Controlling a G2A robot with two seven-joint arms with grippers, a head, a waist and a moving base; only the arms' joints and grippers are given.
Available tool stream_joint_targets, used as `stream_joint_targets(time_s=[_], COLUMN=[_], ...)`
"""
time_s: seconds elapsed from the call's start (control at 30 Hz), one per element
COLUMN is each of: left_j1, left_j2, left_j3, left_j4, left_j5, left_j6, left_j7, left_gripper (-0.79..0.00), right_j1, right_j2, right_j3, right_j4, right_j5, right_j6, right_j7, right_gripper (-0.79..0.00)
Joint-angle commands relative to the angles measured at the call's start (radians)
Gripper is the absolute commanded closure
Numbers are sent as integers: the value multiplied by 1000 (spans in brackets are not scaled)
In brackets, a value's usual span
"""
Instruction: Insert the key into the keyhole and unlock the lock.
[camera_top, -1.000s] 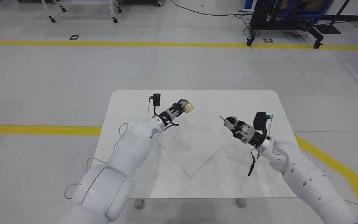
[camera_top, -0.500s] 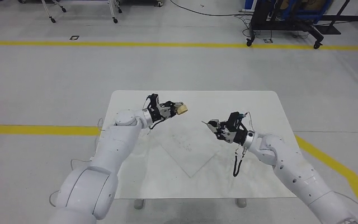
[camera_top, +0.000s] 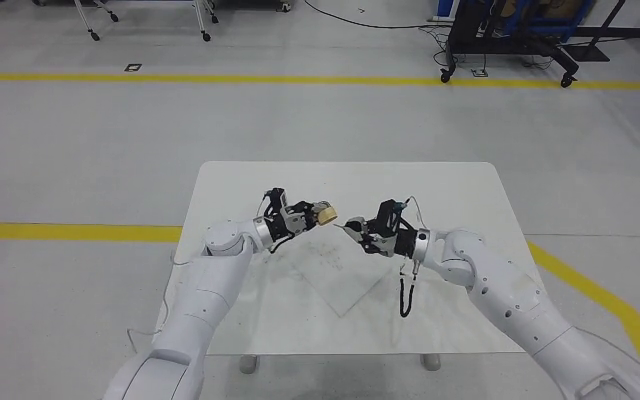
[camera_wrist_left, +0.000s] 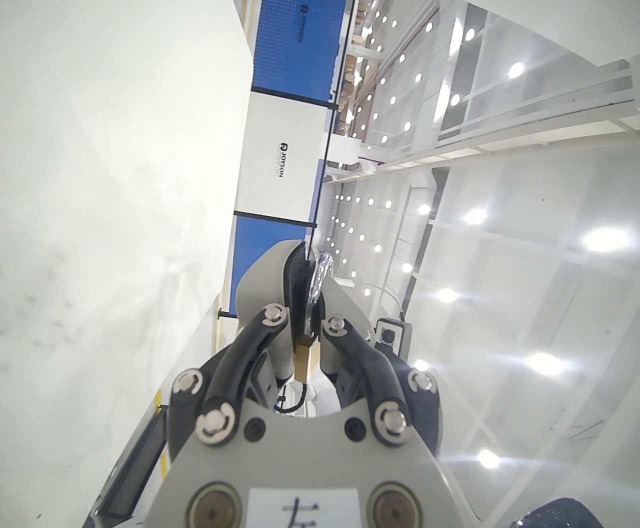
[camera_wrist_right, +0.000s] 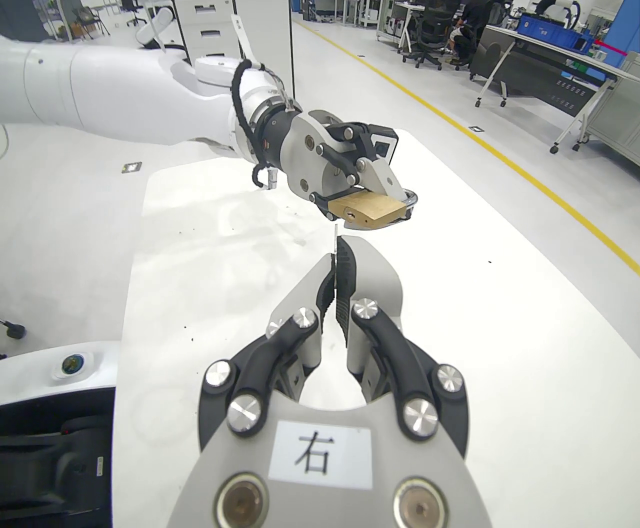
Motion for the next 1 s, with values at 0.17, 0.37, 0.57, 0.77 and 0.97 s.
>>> stream_joint_targets(time_s=[0.17, 0.37, 0.57, 0.77, 0.97], left_j1=[36, 32, 19, 15, 15], left_j2=[4, -17, -39, -54, -54], left_j3=[-3, 35, 86, 113, 113], left_j4=[-97, -111, -72, -21, -21], left_j5=[-36, -96, -91, -144, -144], left_j6=[0, -106, -264, -350, -350], left_j7=[50, 125, 217, 193, 193], left_gripper=[0, 0, 0, 0, 0], right_j1=[-1, -43, -70, -88, -88], right_j2=[0, -5, -11, -8, -8], right_j3=[1, 19, 40, 48, 48], right_j4=[-1, 9, 40, 21, 21], right_j5=[-2, 143, 412, 595, 595], right_j6=[1, -37, -121, -132, -132], right_j7=[0, -62, -18, 112, 112], right_gripper=[0, 0, 0, 0, 0])
